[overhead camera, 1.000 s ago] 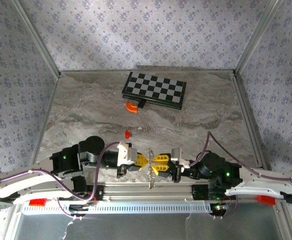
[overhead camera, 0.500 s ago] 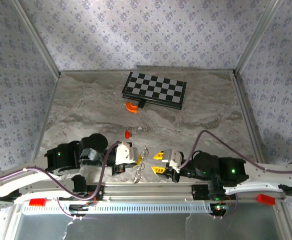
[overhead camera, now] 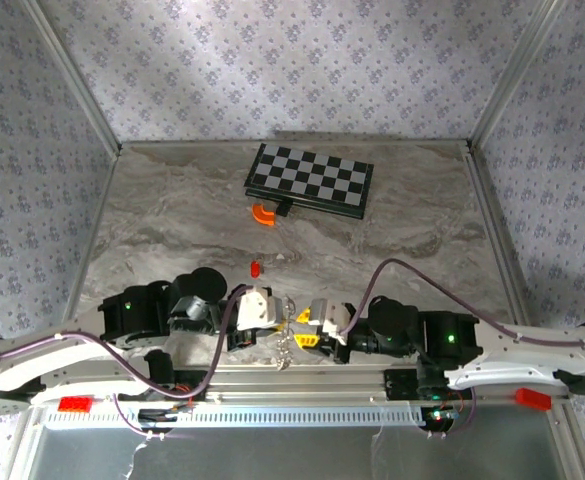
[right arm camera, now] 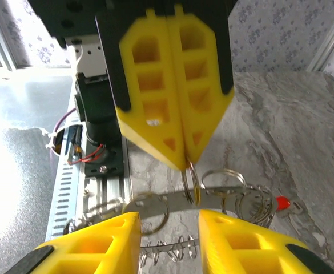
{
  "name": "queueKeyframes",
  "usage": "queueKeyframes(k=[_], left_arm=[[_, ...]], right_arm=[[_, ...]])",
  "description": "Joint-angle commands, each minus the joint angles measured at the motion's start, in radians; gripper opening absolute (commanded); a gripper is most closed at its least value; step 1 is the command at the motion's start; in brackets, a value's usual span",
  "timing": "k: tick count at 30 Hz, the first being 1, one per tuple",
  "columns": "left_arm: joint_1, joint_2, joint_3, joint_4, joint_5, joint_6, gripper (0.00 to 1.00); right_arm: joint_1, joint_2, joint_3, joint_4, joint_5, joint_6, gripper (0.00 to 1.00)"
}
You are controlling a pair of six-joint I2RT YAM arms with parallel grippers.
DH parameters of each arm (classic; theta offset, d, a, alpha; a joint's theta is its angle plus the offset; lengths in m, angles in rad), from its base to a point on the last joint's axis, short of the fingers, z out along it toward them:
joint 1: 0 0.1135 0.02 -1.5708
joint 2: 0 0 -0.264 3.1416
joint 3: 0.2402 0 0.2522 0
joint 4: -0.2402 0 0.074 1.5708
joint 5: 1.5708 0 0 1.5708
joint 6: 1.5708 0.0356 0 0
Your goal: Put the keys on the keyring
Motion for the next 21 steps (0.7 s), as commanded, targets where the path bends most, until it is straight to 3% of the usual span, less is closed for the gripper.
queueKeyframes(k=[1, 10, 21], left_arm=[[-0.007, 0.003, 0.012, 0.010, -0.002, 0.018, 0.00], [-0.008, 0.013, 0.013, 0.009, 0.017, 0.020, 0.00], [-0.008, 0.014, 0.010, 0.020, 0.026, 0.015, 0.00]], right_arm=[[-0.025, 0.003, 0.003, 0.073, -0.058, -0.011, 0.32], [-0.056, 0.032, -0.005, 0.101, -0.079, -0.013, 0.25], [-0.073, 0.030, -0.009, 0.088, -0.037, -0.027, 0.00]])
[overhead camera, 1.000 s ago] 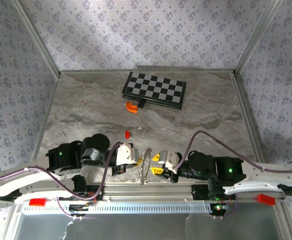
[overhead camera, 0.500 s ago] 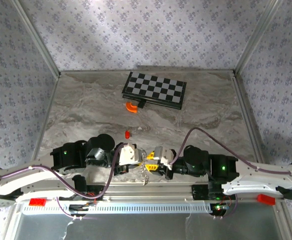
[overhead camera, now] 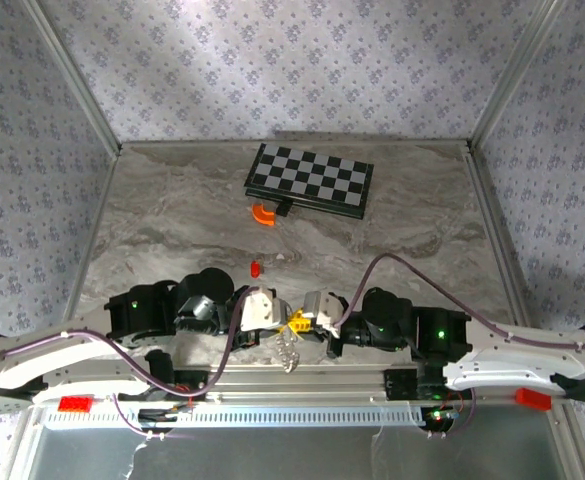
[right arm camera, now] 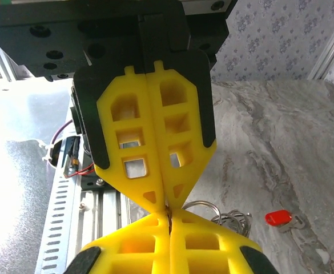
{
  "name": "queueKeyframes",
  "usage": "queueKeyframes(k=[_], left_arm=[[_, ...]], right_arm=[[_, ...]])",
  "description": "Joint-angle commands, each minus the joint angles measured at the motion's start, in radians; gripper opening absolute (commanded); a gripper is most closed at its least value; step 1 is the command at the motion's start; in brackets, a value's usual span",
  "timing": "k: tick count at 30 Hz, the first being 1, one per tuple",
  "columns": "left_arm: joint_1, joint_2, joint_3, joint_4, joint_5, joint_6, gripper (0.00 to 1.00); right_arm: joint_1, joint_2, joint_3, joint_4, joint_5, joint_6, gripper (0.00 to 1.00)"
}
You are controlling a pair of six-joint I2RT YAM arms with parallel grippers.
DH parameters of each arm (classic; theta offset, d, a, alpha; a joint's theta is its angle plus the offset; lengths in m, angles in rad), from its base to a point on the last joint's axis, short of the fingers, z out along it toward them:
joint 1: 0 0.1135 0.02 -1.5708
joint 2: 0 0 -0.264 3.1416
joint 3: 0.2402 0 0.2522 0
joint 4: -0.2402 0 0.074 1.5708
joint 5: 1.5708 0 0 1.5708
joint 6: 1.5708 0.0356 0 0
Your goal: Put the keys on the keyring
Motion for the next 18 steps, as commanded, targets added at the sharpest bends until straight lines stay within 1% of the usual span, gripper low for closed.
queueKeyframes(k=[1, 3, 4, 5, 6, 8, 11, 15, 18], left_arm=[[-0.008, -0.019, 0.003, 0.047, 0.027, 0.006, 0.01], [-0.008, -0.049, -0.016, 0.088, 0.036, -0.015, 0.23], [-0.007, -0.062, -0.031, 0.109, 0.033, -0.025, 0.31], [-0.007, -0.087, -0.050, 0.145, 0.029, -0.040, 0.37], [-0.007, -0.111, -0.078, 0.185, 0.023, -0.054, 0.40], [-0.007, -0.163, -0.139, 0.275, 0.011, -0.083, 0.41], [-0.007, -0.213, -0.200, 0.370, 0.009, -0.106, 0.38], [-0.006, -0.210, -0.203, 0.422, 0.045, -0.108, 0.35], [-0.007, -0.183, -0.189, 0.436, 0.070, -0.106, 0.34]], right_arm=[[-0.010, -0.029, -0.018, 0.029, 0.034, -0.017, 0.00], [-0.010, -0.067, -0.044, 0.059, 0.022, -0.027, 0.00], [-0.011, -0.082, -0.057, 0.074, 0.014, -0.031, 0.00], [-0.011, -0.105, -0.070, 0.093, -0.002, -0.032, 0.00], [-0.013, -0.126, -0.087, 0.114, -0.024, -0.031, 0.00], [-0.022, -0.155, -0.112, 0.164, -0.061, -0.019, 0.00], [-0.050, -0.180, -0.138, 0.238, -0.124, 0.012, 0.00], [-0.106, -0.185, -0.182, 0.367, -0.222, 0.076, 0.00], [-0.128, -0.176, -0.207, 0.444, -0.242, 0.105, 0.00]])
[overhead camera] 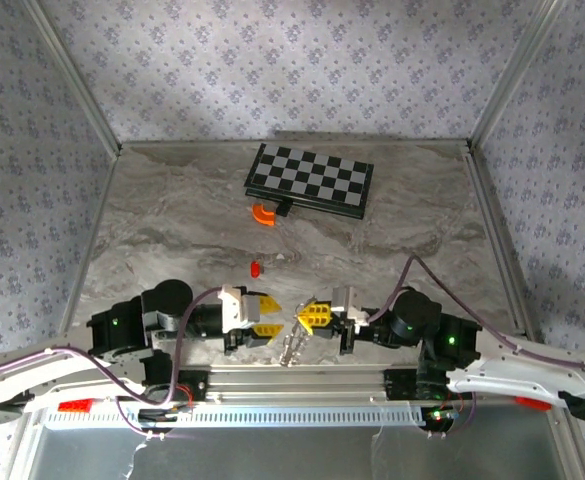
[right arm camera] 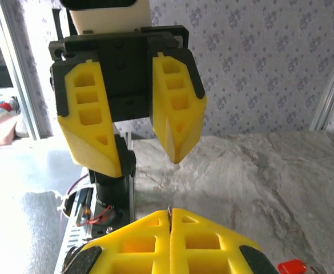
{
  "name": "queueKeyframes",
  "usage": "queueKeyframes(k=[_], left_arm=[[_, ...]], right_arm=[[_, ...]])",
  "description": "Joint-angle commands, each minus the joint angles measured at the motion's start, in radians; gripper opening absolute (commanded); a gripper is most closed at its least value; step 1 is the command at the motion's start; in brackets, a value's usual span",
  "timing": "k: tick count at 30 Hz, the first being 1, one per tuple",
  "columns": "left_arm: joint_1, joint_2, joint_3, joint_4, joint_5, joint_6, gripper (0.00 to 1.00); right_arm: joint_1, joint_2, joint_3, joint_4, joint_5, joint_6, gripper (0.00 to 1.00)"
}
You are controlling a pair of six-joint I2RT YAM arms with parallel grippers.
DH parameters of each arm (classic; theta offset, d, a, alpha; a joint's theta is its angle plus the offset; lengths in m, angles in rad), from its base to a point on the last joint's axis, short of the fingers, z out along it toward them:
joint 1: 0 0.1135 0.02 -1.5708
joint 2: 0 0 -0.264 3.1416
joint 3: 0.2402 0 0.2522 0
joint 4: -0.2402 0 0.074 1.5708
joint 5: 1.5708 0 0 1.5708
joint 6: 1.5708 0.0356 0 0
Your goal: Put the keys on the keyring
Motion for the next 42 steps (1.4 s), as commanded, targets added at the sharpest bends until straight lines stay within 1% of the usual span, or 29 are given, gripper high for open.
queueKeyframes(k=[1, 5, 10, 13, 18, 22, 26, 31, 36, 42], left_arm=[[-0.006, 0.026, 0.026, 0.087, 0.043, -0.013, 0.33], [-0.008, 0.035, 0.015, 0.125, 0.043, -0.006, 0.28], [-0.008, 0.013, -0.022, 0.196, 0.004, -0.002, 0.27], [-0.006, 0.013, -0.024, 0.195, -0.007, -0.001, 0.27], [-0.006, 0.010, -0.024, 0.186, -0.008, -0.002, 0.21], [-0.007, 0.000, -0.029, 0.197, -0.007, -0.007, 0.19], [-0.006, 0.009, -0.020, 0.196, 0.007, -0.013, 0.14], [-0.007, 0.014, -0.027, 0.214, 0.009, -0.005, 0.15], [-0.007, 0.011, -0.029, 0.206, 0.013, -0.012, 0.15], [-0.006, 0.001, -0.041, 0.220, 0.005, -0.006, 0.14]], right_arm=[[-0.018, 0.002, -0.020, 0.180, -0.071, 0.057, 0.00], [-0.033, 0.033, -0.031, 0.257, -0.111, 0.073, 0.00], [-0.038, 0.040, -0.029, 0.284, -0.127, 0.078, 0.00], [-0.038, 0.028, -0.033, 0.287, -0.128, 0.083, 0.00], [-0.040, 0.023, -0.045, 0.303, -0.133, 0.081, 0.00], [-0.040, 0.025, -0.053, 0.318, -0.149, 0.076, 0.00], [-0.041, 0.029, -0.045, 0.318, -0.161, 0.075, 0.00], [-0.042, 0.039, -0.049, 0.333, -0.174, 0.075, 0.00], [-0.041, 0.065, -0.061, 0.397, -0.182, 0.096, 0.00], [-0.044, 0.085, -0.066, 0.433, -0.188, 0.103, 0.00]])
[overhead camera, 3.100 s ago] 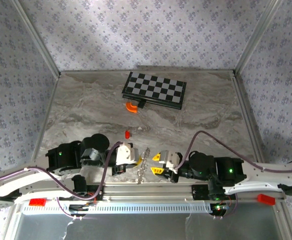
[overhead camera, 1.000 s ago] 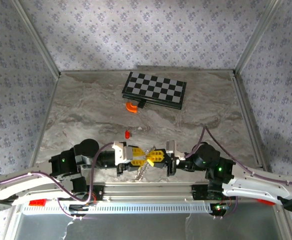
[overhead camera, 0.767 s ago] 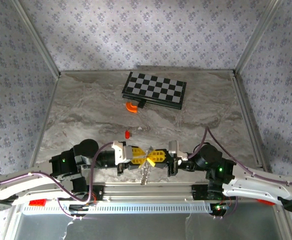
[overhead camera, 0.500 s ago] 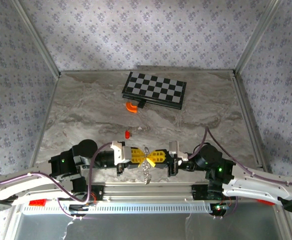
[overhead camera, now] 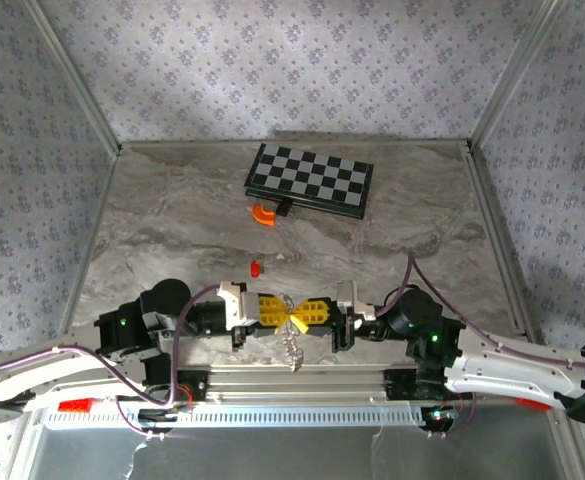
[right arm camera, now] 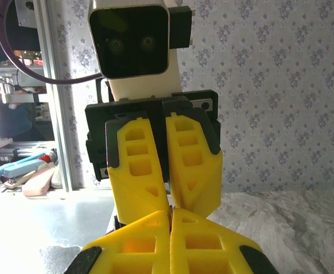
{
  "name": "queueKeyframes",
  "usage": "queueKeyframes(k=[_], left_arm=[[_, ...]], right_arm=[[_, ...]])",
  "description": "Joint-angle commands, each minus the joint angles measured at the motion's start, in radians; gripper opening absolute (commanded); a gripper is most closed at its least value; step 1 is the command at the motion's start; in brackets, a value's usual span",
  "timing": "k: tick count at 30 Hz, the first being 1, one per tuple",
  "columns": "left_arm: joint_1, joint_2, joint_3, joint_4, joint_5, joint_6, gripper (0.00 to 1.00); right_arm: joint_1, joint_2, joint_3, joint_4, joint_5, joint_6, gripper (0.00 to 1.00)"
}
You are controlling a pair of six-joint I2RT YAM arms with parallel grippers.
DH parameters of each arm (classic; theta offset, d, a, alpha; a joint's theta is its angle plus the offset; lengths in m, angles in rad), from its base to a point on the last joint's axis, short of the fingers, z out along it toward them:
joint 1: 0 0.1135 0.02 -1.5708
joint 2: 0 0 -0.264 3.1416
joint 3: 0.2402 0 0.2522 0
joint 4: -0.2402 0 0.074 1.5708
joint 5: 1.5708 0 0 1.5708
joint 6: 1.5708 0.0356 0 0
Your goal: Put the keys on the keyring
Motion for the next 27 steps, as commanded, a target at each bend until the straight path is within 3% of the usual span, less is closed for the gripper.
queueKeyframes(k=[1, 15, 27], left_arm=[[-0.005, -0.006, -0.012, 0.060, -0.005, -0.010, 0.14], [-0.003, -0.014, -0.023, 0.088, 0.010, -0.048, 0.21], [-0.003, -0.012, -0.031, 0.108, 0.054, -0.067, 0.18]], right_arm=[[-0.002, -0.003, -0.010, 0.076, -0.033, 0.023, 0.00], [-0.040, -0.002, -0.032, 0.143, -0.073, 0.061, 0.00], [-0.042, -0.013, -0.041, 0.156, -0.072, 0.069, 0.00]])
